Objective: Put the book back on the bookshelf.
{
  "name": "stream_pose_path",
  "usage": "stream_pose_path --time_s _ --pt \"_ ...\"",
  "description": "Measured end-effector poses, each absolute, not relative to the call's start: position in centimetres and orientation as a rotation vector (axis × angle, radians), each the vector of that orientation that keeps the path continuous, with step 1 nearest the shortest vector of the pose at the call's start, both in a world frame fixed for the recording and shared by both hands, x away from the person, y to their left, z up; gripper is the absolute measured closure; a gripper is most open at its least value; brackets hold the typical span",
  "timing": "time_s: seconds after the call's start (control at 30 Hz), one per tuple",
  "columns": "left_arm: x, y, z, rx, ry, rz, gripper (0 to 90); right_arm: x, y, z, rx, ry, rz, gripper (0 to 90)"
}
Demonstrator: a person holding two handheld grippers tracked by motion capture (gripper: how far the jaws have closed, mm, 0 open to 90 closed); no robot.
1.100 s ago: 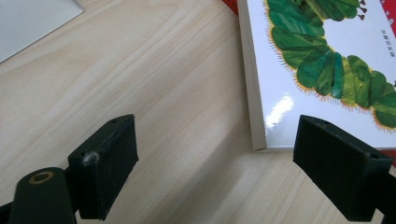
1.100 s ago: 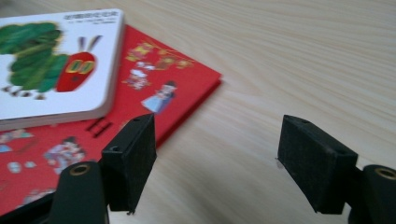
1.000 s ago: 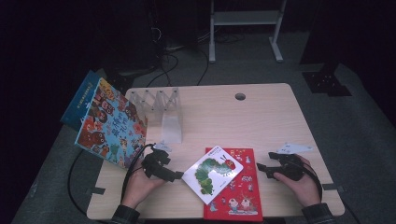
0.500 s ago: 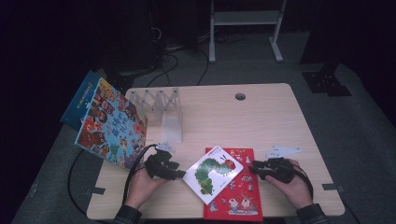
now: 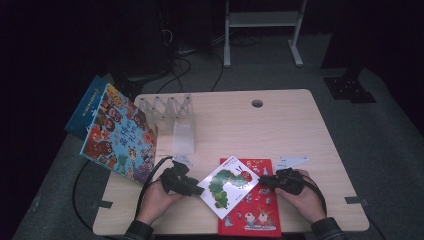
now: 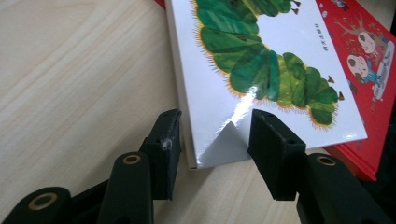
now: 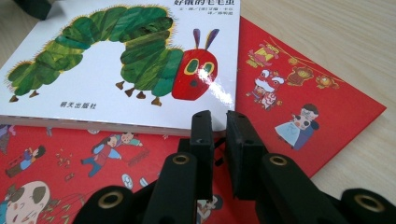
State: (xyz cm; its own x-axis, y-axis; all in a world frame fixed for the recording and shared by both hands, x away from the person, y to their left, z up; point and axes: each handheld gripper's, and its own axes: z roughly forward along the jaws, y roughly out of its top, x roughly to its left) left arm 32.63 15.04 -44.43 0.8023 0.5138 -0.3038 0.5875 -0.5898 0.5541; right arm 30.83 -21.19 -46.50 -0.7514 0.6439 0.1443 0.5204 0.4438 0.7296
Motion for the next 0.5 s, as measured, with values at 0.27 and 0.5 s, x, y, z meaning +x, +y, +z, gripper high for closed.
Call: stream_pose_path --time_s 0.27,0.5 --pt "32.3 14.6 -44.3 2.349 0.804 -0.150 52.6 31.5 -21.1 -46.6 1.042 2.528 1.210 80.8" --pt "31.7 14.4 -44.3 2.355 0.801 -0.171 51.8 32.5 -20.9 -46.6 1.061 2.512 1.208 81.0"
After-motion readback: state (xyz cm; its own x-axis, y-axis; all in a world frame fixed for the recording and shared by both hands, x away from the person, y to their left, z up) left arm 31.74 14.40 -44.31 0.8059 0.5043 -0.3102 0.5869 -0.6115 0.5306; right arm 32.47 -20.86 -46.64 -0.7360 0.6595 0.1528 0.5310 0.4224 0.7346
